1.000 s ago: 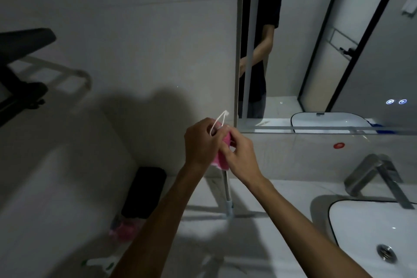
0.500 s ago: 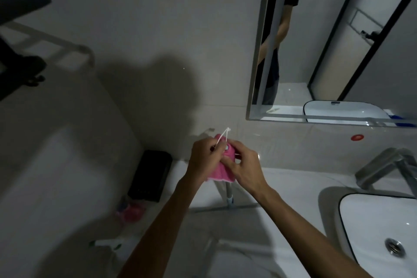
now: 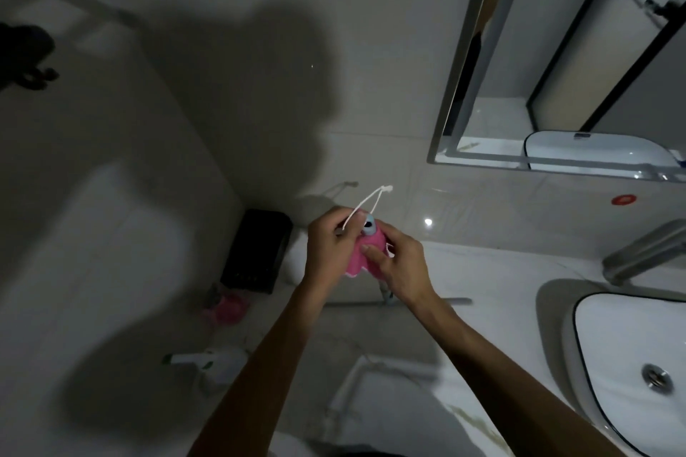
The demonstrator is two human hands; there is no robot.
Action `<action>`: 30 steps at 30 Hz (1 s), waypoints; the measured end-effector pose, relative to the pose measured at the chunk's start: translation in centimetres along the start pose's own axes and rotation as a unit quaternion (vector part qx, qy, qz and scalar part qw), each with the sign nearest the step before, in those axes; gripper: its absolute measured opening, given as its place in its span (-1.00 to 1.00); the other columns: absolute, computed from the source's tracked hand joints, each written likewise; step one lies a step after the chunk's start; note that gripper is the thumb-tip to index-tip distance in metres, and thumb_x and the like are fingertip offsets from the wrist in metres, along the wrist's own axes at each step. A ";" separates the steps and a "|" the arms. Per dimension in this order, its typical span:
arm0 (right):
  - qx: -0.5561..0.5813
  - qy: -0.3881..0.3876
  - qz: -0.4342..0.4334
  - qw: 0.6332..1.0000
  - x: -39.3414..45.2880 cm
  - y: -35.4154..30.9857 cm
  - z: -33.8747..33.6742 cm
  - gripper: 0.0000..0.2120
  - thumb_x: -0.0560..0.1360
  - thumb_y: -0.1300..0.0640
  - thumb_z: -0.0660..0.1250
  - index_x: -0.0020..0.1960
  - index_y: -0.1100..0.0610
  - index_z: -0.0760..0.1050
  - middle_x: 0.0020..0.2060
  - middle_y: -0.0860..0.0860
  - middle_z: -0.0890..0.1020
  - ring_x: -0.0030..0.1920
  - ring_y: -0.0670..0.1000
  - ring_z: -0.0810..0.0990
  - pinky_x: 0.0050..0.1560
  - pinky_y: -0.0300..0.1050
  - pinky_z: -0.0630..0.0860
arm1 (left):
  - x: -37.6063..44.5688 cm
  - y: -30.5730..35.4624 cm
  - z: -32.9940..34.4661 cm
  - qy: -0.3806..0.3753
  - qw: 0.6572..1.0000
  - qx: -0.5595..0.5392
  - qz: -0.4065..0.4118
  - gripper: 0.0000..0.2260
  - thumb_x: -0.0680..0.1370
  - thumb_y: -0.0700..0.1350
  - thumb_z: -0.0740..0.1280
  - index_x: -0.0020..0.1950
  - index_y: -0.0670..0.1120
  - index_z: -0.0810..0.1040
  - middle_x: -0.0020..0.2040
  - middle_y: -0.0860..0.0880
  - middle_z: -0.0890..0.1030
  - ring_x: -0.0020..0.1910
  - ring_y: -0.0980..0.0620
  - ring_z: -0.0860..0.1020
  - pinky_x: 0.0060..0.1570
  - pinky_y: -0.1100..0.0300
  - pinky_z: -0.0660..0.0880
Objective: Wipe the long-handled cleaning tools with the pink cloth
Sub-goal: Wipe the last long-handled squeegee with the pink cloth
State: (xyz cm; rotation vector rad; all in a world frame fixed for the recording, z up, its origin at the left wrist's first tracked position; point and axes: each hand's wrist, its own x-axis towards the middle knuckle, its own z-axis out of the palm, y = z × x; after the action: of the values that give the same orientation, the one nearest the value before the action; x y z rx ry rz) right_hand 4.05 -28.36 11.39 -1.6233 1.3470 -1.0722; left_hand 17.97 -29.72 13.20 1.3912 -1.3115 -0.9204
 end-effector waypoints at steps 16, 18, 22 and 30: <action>-0.012 0.000 0.045 0.999 -0.4 1.6 1.1 -0.55 0.50 0.08 0.49 0.35 0.12 0.52 0.13 -0.05 0.64 0.10 -0.03 0.64 0.14 0.02 0.64 | 0.1 0.2 -0.8 0.022 0.998 0.048 0.046 -0.79 0.51 -0.02 0.32 -0.07 -0.11 0.69 -0.15 0.03 0.69 -0.14 0.04 0.65 -0.13 0.10 0.58; -0.034 -0.011 0.053 0.998 -0.1 1.7 0.7 -0.57 0.48 0.09 0.51 0.31 0.14 0.54 0.11 -0.01 0.66 0.07 0.01 0.64 0.14 0.10 0.62 | 0.1 0.1 -0.8 0.018 0.998 0.041 0.040 -0.76 0.51 0.01 0.30 -0.03 -0.10 0.69 -0.12 0.03 0.69 -0.11 0.03 0.66 -0.12 0.11 0.58; -0.012 0.012 0.009 1.000 1.5 -0.5 -0.3 -0.56 0.50 0.18 0.48 0.36 0.16 0.54 0.16 0.01 0.67 0.10 -0.08 0.64 0.18 -0.11 0.61 | 0.4 0.9 -0.5 -0.019 0.994 0.053 0.089 -0.83 0.58 -0.15 0.34 0.12 -0.13 0.66 0.00 0.00 0.65 -0.03 0.09 0.63 -0.09 0.26 0.53; 0.004 0.029 -0.003 1.000 1.4 -0.1 0.0 -0.53 0.53 0.14 0.45 0.41 0.17 0.48 0.19 0.03 0.65 0.12 -0.05 0.64 0.16 -0.22 0.60 | 1.0 0.7 0.8 0.012 0.996 0.059 0.066 -0.89 0.54 -0.17 0.36 0.03 -0.08 0.65 -0.09 0.00 0.68 -0.08 0.07 0.65 -0.08 0.17 0.57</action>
State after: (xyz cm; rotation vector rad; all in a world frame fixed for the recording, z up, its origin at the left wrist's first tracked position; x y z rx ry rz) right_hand 4.26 -29.70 11.66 -1.6024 1.3758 -1.1344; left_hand 17.17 -30.74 13.81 1.3827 -1.4402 -0.7453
